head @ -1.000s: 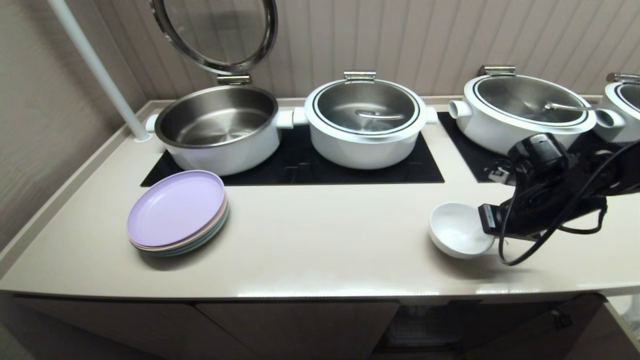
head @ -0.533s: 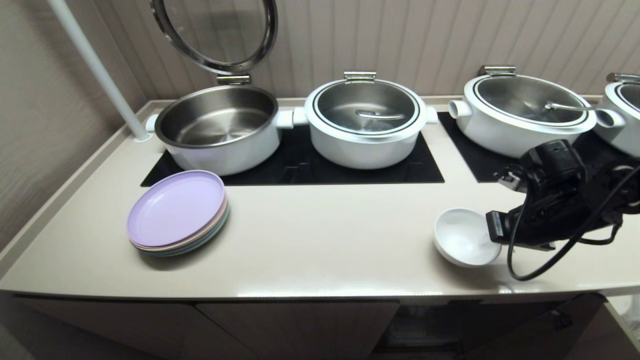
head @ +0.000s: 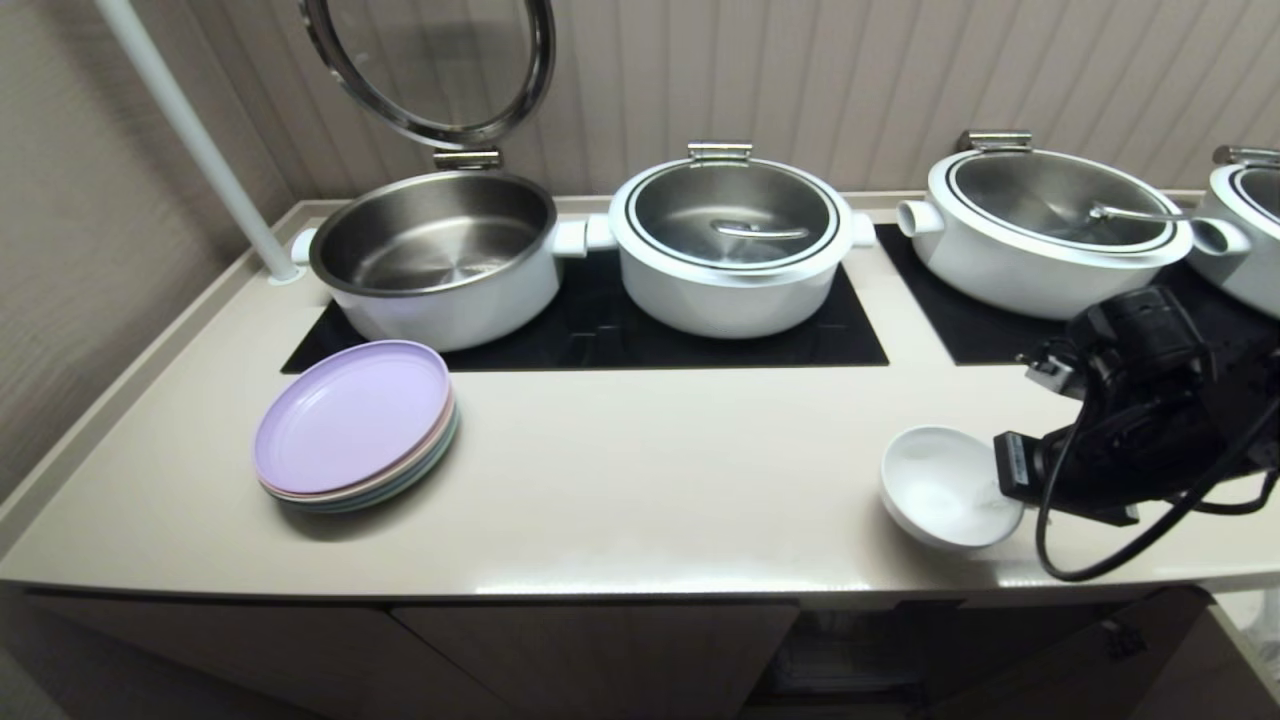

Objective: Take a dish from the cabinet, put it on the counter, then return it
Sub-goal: Pick up the bowl from the table

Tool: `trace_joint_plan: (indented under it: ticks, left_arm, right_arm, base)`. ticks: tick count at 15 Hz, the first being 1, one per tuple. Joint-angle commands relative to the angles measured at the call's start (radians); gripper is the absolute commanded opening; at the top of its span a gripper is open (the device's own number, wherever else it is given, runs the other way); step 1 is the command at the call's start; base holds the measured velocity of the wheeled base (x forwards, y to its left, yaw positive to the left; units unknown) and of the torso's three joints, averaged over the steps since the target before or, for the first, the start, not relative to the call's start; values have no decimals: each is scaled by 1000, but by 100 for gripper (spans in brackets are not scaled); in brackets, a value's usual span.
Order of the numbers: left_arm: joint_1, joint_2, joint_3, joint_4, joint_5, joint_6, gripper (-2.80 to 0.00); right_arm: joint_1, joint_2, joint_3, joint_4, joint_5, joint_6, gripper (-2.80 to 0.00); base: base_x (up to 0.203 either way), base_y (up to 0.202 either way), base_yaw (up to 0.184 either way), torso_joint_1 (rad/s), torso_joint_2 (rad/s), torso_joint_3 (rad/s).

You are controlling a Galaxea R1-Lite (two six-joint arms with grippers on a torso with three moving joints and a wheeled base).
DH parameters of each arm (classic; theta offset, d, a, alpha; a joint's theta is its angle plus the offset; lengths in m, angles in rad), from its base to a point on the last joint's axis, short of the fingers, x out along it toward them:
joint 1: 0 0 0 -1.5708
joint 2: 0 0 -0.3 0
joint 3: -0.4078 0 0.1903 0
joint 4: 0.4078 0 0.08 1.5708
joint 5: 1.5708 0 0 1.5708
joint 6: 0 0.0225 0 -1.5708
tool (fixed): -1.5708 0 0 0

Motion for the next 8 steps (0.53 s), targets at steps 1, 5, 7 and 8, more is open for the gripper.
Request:
trace_joint_plan:
  ticks: [1,5,7,8]
  left_arm:
    - [0,0,0,0,0,0,-280]
    - [0,0,0,0,0,0,-280]
    - [0,0,0,0,0,0,-280]
    - [0,0,0,0,0,0,-280]
  right_arm:
    - [-3,-26,13,3,1,14,-280]
    - [-7,-88,96,5,1,19,-280]
    - [-8,-132,137,7,1,19,-280]
    - [-8,-154,151,8,1,21,-280]
  base:
    - [0,0,0,0,0,0]
    - [0,0,0,0,0,0]
    - [0,0,0,0,0,0]
    - [0,0,0,0,0,0]
